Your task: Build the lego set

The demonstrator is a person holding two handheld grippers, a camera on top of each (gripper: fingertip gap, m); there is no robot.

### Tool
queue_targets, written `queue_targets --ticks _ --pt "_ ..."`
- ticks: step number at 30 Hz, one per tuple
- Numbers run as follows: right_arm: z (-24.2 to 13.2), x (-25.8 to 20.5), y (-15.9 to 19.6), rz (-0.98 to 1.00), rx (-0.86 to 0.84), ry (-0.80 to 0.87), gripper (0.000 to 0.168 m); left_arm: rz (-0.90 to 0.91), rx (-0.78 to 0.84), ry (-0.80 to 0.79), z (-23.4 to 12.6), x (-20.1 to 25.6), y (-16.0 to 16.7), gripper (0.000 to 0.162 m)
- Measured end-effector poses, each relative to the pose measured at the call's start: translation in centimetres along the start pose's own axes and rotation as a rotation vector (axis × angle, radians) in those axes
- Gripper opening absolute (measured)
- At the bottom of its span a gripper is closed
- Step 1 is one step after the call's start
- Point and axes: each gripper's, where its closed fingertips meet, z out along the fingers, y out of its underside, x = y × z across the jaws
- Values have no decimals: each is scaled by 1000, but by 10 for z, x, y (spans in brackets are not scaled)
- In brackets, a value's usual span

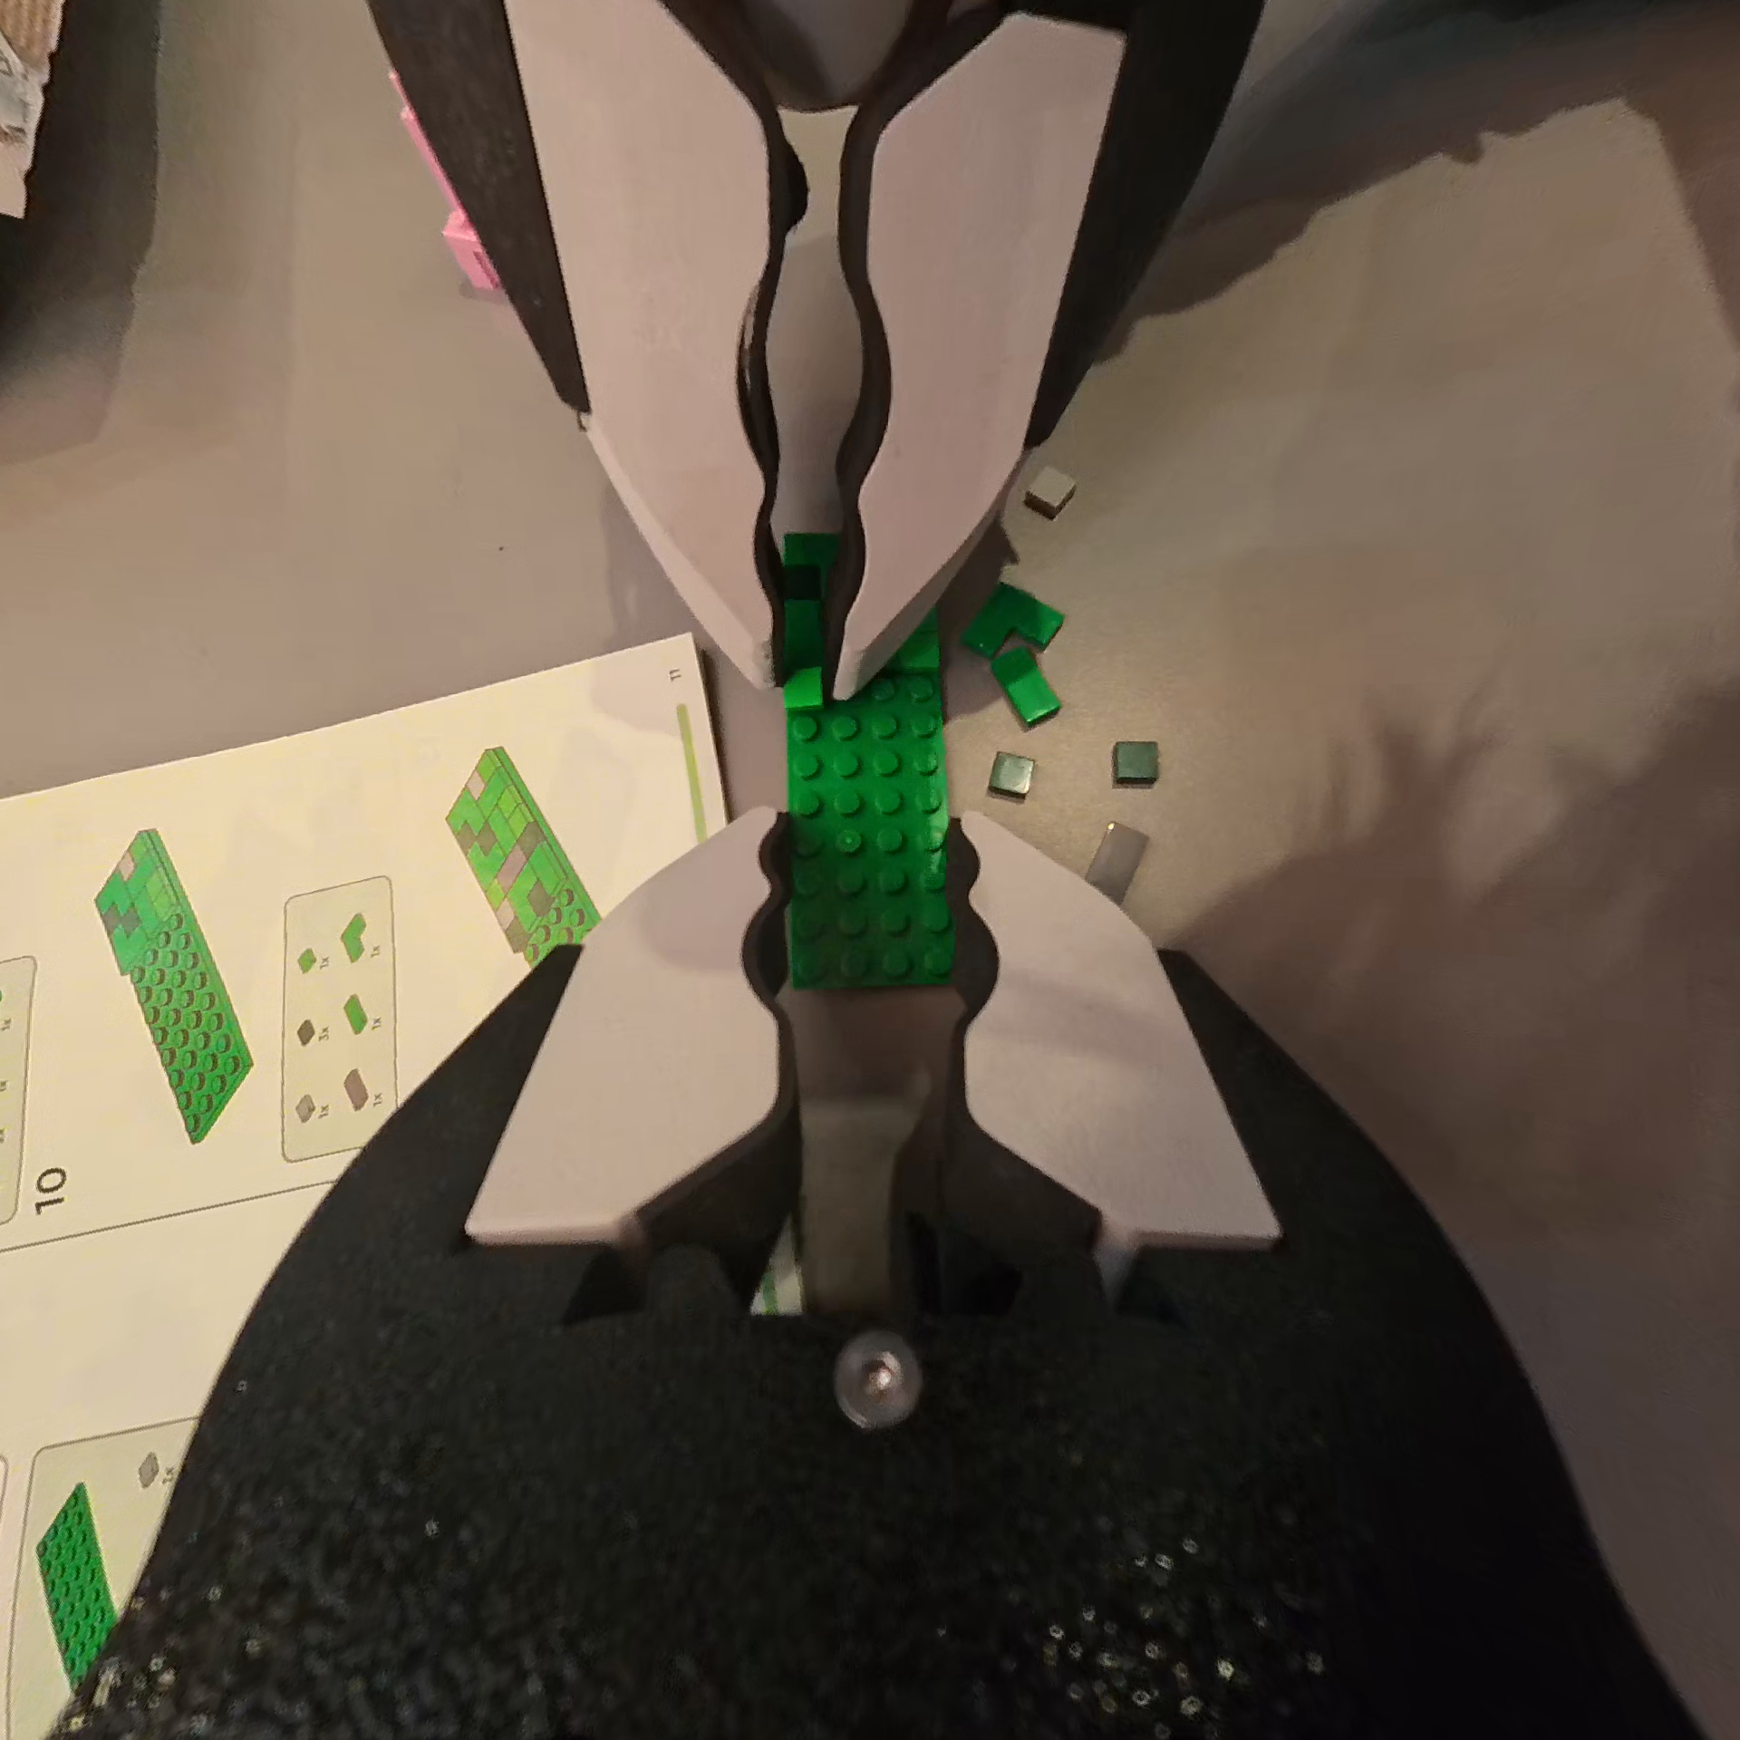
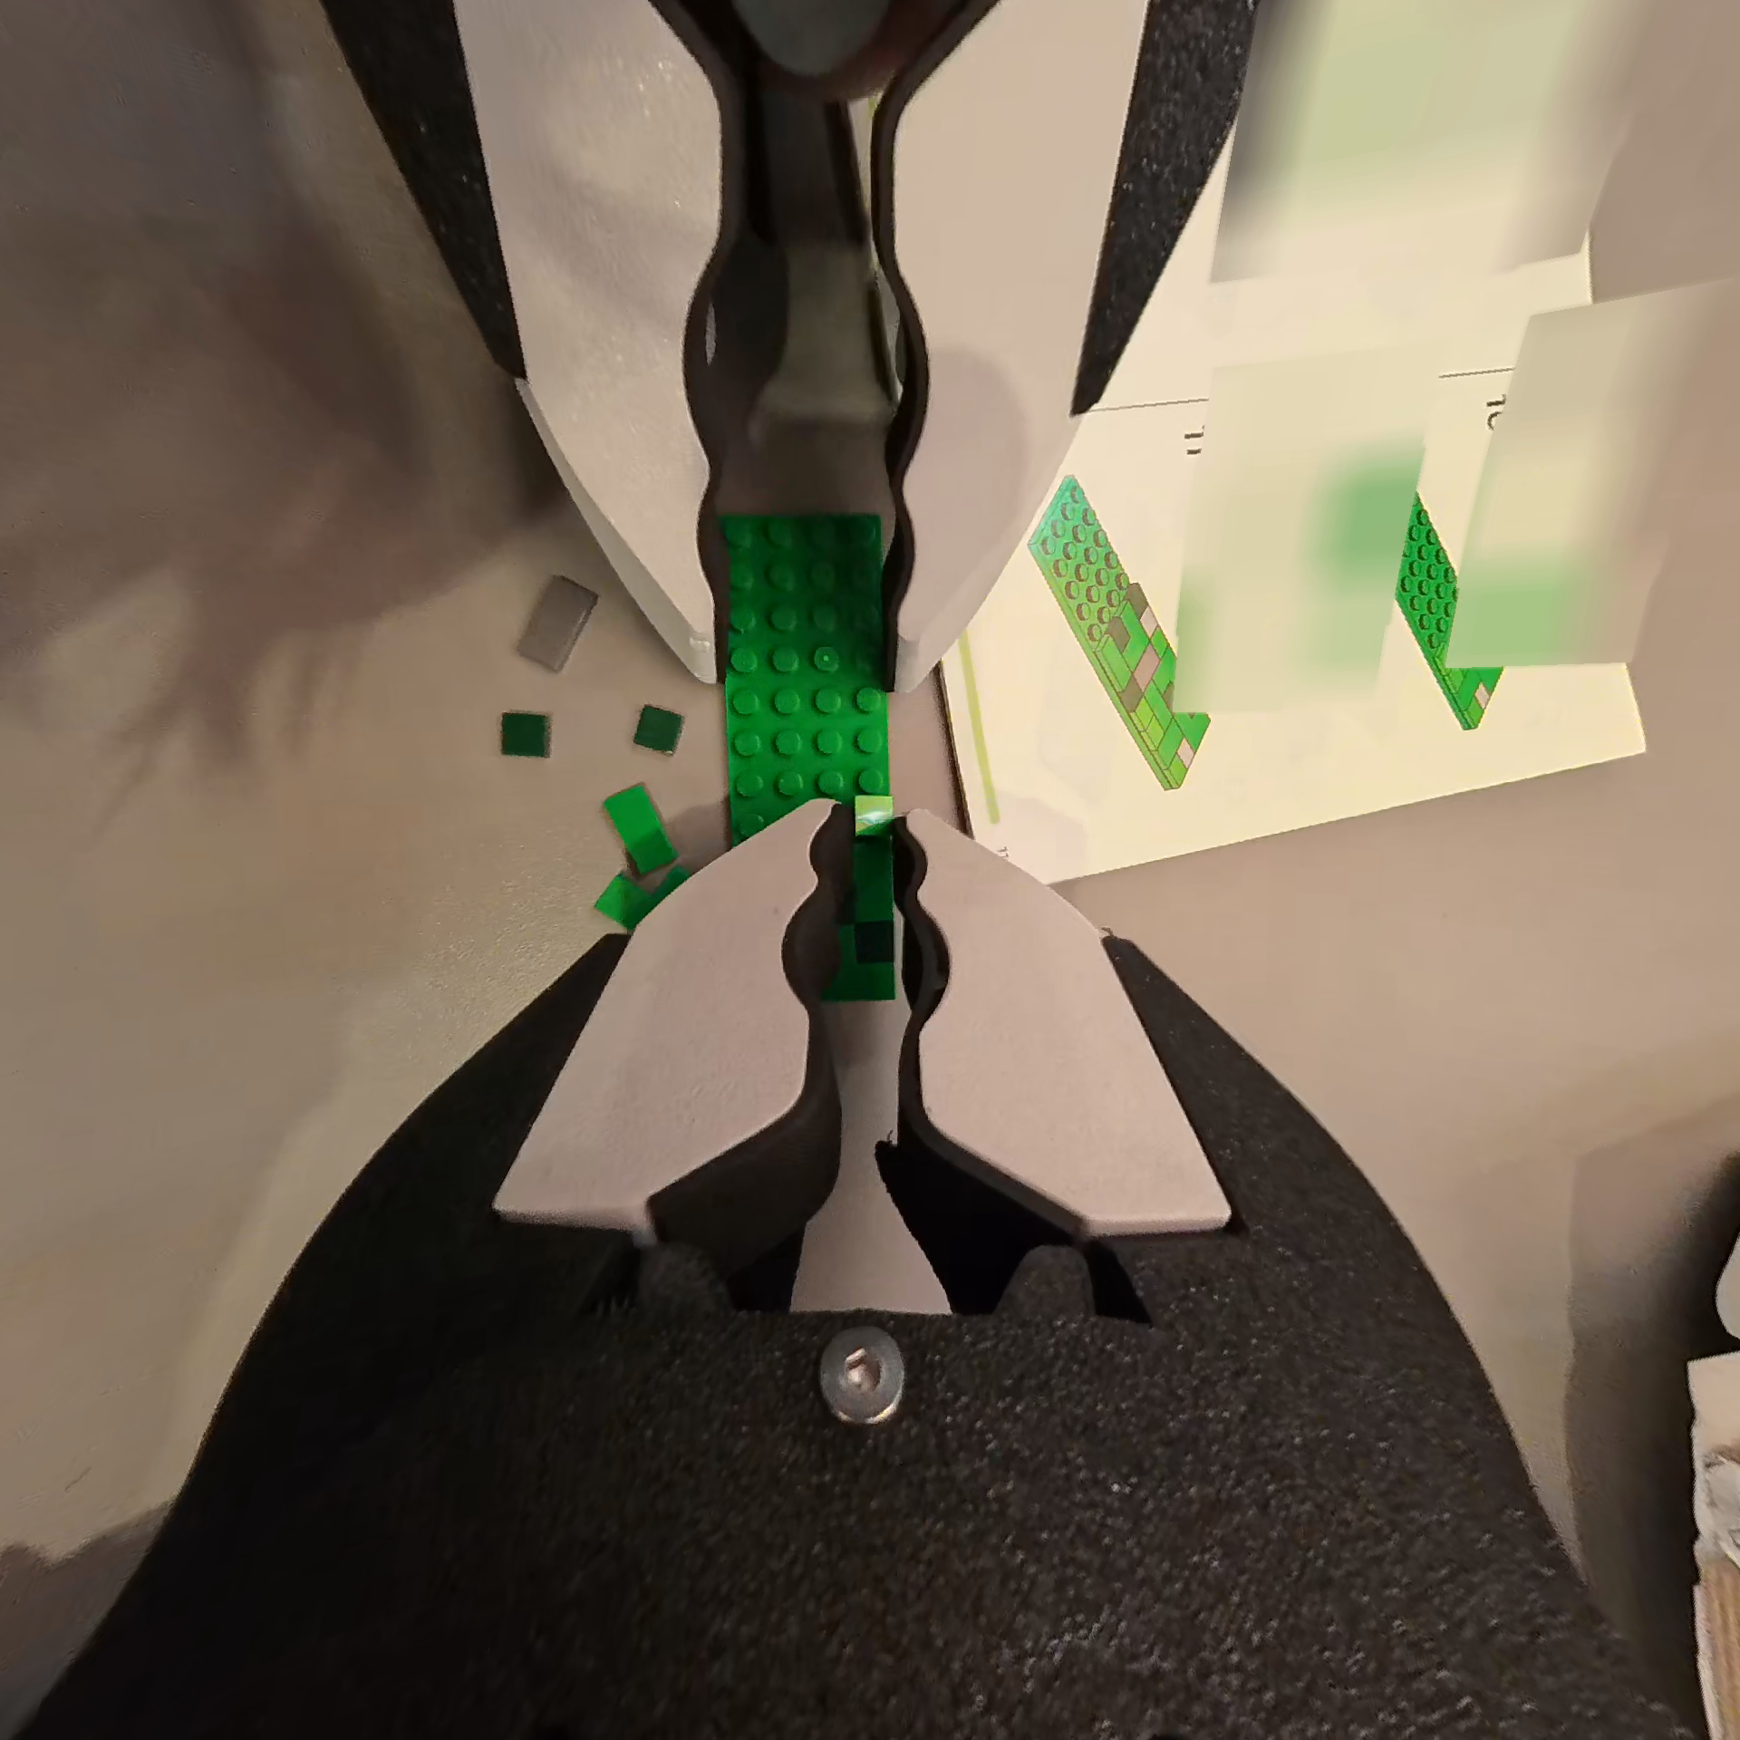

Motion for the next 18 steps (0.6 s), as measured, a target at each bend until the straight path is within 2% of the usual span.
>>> queue_targets --ticks 18 --pt "-2 -1 1 9 -13 -6 8 1 11 0 0 1 -2 31"
